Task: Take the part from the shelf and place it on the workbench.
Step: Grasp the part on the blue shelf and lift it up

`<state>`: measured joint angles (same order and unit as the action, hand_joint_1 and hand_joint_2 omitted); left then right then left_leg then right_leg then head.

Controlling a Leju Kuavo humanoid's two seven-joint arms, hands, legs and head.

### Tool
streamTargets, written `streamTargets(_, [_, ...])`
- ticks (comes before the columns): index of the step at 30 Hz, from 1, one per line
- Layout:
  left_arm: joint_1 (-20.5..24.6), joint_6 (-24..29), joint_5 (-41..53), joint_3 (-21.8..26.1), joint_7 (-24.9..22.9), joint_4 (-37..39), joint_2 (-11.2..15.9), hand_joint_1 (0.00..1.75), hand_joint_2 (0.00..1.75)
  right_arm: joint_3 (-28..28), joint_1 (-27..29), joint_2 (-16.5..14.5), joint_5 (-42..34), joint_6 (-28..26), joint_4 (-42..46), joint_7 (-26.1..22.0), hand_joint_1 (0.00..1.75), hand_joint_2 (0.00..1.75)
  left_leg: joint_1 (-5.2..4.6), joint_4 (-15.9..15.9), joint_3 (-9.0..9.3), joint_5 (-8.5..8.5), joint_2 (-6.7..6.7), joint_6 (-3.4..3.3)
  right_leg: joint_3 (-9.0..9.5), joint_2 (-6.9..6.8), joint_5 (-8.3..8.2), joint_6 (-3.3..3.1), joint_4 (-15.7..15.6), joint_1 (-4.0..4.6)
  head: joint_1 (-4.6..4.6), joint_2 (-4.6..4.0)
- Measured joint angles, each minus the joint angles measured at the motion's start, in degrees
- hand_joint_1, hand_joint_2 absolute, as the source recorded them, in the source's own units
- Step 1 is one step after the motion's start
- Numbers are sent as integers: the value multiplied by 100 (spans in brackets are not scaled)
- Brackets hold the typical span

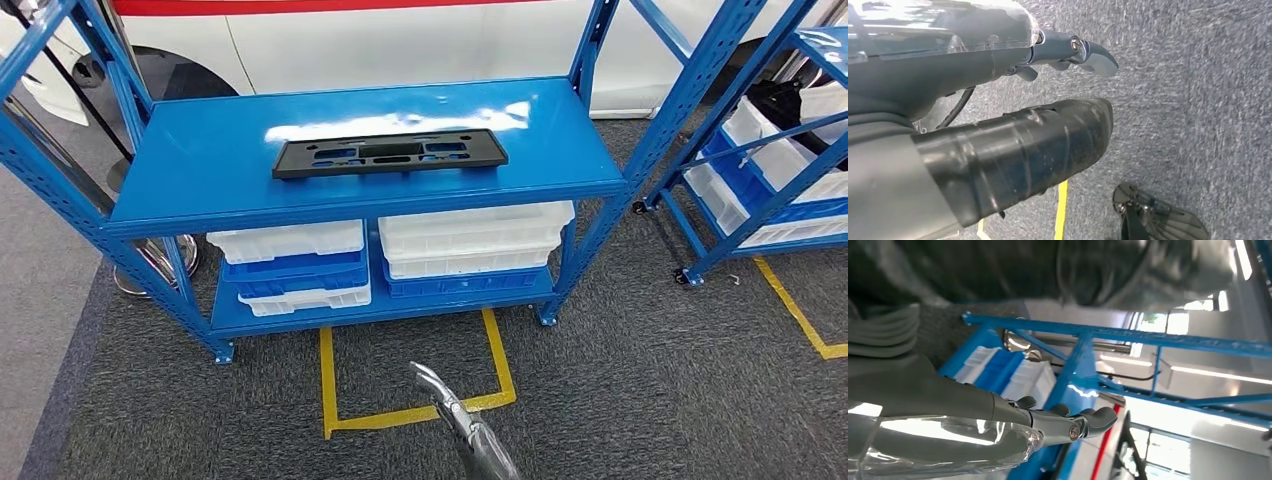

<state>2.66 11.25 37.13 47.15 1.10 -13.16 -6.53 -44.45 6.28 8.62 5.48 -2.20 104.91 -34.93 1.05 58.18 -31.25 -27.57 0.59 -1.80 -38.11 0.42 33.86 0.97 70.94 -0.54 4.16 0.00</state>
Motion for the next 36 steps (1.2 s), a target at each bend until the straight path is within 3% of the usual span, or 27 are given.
streamTargets(1, [0,-28,5,2,4,0,1,0,0,-8,0,1,34,12,69,-10,0,0,-9,3,-2,-2,3,-4,-150,-1,100,7,313,-4,0,0])
streamTargets(2, [-1,-58,14,3,14,0,1,0,0,-14,0,1,58,18,132,-14,0,0,-16,6,-1,-3,4,-6,-218,-2,95,7,452,-6,0,0])
streamTargets(3, [0,-88,22,4,29,0,1,0,0,-18,0,2,74,19,193,-15,0,0,-22,8,6,-6,2,-5,-175,-3,-24,-1,359,-7,1,0])
streamTargets(5, [-1,-135,34,4,72,1,-8,0,0,-20,0,2,94,17,308,-15,0,0,-27,9,30,-16,-4,5,180,-11,-419,-49,-377,3,1,0])
streamTargets(7, [1,-151,39,5,103,4,-27,0,0,-20,0,2,117,12,403,-13,0,0,-43,17,32,-30,-8,44,483,-27,-642,-99,-1026,40,-1,0])
streamTargets(9, [2,-150,43,6,112,8,-39,0,0,-20,7,3,136,8,465,-10,0,0,-50,10,22,-31,-6,99,528,-24,-653,-122,-1162,75,-2,0])
streamTargets(11, [5,-146,44,6,113,9,-42,0,0,-20,14,4,143,7,512,-9,0,0,-52,17,27,-55,-7,158,540,-12,-680,-169,-1216,45,-3,0])
streamTargets(13, [8,-141,43,6,114,9,-45,0,0,-21,12,4,144,6,547,-9,0,0,-52,317,-97,-269,-16,205,568,-23,-715,-235,-1286,0,-8,0])
streamTargets(14, [7,-139,43,6,115,10,-47,0,0,-21,13,4,144,7,554,-8,0,0,-39,634,-241,-452,-22,220,574,-32,-721,-253,-1298,-6,-10,0])
streamTargets(16, [0,-139,43,6,115,12,-51,0,0,-22,17,4,144,8,558,-7,0,87,-23,1368,-587,-769,-23,256,568,-37,-721,-267,-1293,-6,-11,0])
streamTargets(17, [-6,-139,43,6,114,13,-51,0,0,-22,20,4,144,8,558,-7,0,131,-15,1565,-687,-795,-22,272,568,-36,-718,-266,-1287,-6,-11,0])
streamTargets(18, [-10,-139,44,6,114,13,-50,0,0,-22,21,4,144,8,558,-7,0,175,-6,1546,-686,-705,-21,284,569,-32,-713,-261,-1278,-9,-11,0])
streamTargets(19, [-12,-138,46,6,114,13,-49,0,0,-22,21,4,144,8,558,-7,0,175,4,1291,-571,-514,-20,293,574,-25,-702,-248,-1262,-14,-11,0])
streamTargets(21, [-9,-136,51,6,115,14,-48,0,0,-22,21,4,144,8,559,-6,0,87,16,505,-209,-144,-24,295,573,-14,-663,-198,-1207,-11,-12,0])
streamTargets(23, [-3,-130,54,6,117,16,-48,0,0,-22,21,4,144,7,565,1,0,0,9,87,-24,-33,-40,251,556,-8,-637,-137,-1161,11,-8,0])
streamTargets(26, [-7,-120,53,7,120,18,-51,0,0,-22,26,4,144,4,573,23,0,0,-12,43,-24,-16,-49,135,547,-4,-641,-46,-1159,2,-4,0])
streamTargets(28, [-6,-119,54,11,126,19,-56,0,0,-22,30,4,144,3,573,38,0,0,-5,11,-22,18,-41,61,460,-10,-486,7,-955,-18,-3,0])
streamTargets(31, [-4,-131,78,24,191,20,-57,0,0,-22,46,4,146,6,572,52,0,0,-16,4,-37,31,-31,13,-24,-18,37,34,78,-21,-3,0])
streamTargets(32, [-5,-138,89,27,221,20,-57,0,0,-22,55,4,147,8,572,60,0,0,-27,5,-39,29,-29,9,-152,-18,103,31,340,-20,-3,0])
streamTargets(33, [-5,-143,96,29,246,20,-57,0,0,-22,63,5,149,8,571,68,0,0,-38,6,-36,27,-29,5,-183,-18,54,18,397,-18,-4,0])
streamTargets(34, [-6,-146,100,31,260,20,-58,0,0,-22,68,5,151,9,571,75,0,0,-46,6,-28,25,-29,4,-102,-18,-96,-7,226,-13,-4,0])
streamTargets(36, [-6,-147,109,35,269,22,-68,0,0,-22,68,6,158,12,571,83,0,0,-59,7,-9,17,-32,10,272,-22,-474,-91,-538,19,-4,0])
